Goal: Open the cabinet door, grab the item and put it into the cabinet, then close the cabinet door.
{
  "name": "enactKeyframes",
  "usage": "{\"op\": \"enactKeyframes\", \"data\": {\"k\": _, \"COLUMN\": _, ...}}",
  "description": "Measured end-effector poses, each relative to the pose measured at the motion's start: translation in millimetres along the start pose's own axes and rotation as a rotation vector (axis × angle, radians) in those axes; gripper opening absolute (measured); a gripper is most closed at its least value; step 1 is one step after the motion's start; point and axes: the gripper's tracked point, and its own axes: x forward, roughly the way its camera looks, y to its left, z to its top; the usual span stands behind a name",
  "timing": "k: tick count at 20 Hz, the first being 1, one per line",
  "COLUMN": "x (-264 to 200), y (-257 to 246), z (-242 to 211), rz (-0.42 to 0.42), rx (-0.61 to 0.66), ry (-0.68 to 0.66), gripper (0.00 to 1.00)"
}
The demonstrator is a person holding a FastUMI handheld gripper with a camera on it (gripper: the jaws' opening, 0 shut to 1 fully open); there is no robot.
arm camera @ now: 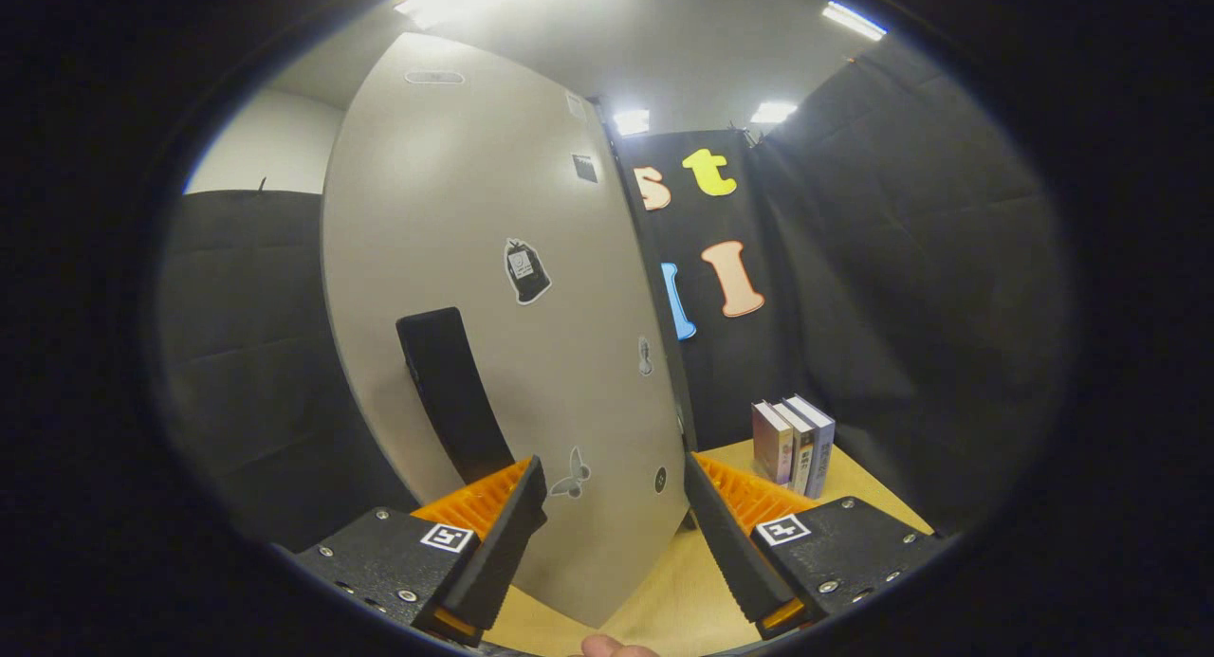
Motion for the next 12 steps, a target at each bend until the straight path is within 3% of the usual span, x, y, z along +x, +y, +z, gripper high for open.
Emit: {"op": "enactKeyframes", "data": {"k": 12, "x": 47.5, "y": 61.9, "z": -16.6, "rz": 0.126, "rx": -0.031, "ry": 0.050, "gripper": 0.92}}
